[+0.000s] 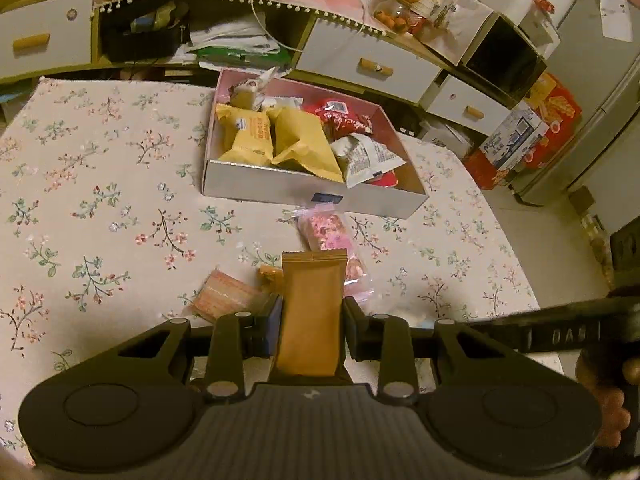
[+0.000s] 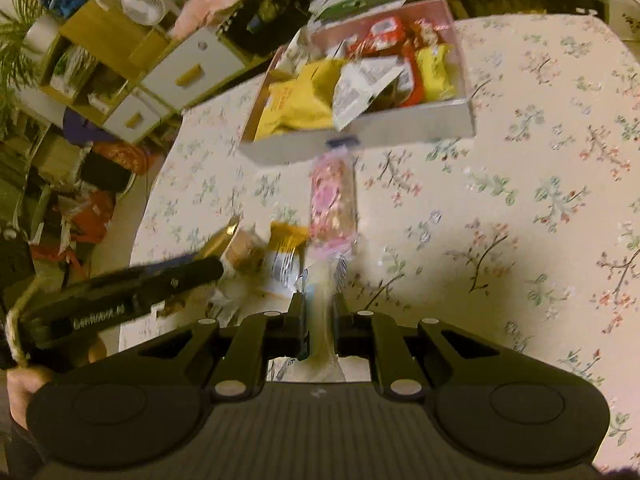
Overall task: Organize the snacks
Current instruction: 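Grasp a brown bar with the left gripper while the right grasps a clear white pack, then place the brown bar and white pack into the pink box with both grippers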
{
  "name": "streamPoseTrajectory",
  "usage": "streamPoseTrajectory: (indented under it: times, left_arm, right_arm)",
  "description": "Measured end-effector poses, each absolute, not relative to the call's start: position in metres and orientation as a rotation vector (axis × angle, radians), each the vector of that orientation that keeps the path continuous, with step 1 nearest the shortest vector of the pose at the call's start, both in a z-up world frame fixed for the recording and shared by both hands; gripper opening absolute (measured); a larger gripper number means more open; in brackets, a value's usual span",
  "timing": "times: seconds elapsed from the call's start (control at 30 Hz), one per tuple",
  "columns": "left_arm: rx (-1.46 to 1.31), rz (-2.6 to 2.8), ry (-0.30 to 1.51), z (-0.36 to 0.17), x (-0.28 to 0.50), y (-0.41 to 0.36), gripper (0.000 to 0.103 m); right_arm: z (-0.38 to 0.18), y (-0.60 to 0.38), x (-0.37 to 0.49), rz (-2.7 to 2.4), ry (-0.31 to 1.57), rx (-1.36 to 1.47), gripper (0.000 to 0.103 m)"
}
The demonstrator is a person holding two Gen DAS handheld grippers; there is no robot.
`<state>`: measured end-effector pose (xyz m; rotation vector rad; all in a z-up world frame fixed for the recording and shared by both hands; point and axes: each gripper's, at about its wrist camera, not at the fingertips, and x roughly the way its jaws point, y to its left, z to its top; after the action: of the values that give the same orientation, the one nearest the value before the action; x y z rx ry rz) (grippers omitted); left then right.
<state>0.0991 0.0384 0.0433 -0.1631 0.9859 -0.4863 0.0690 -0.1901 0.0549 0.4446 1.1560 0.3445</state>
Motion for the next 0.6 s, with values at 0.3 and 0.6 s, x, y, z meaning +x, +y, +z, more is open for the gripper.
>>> streamPoseTrajectory:
  times: [0.3, 0.6]
  left_arm:
    - [-0.158, -0.463, 0.947, 0.051, 0.104, 0.031, 0.037]
    - [-0.228, -0.449, 0.887, 0.065, 0.131, 0.016, 0.037]
  right_arm:
    - [0.072, -0.205, 0.075, 0.357, 1.069, 0.509, 0.012]
    - [0.073, -0.240, 0.095, 0.288, 1.015, 0.626, 0.012]
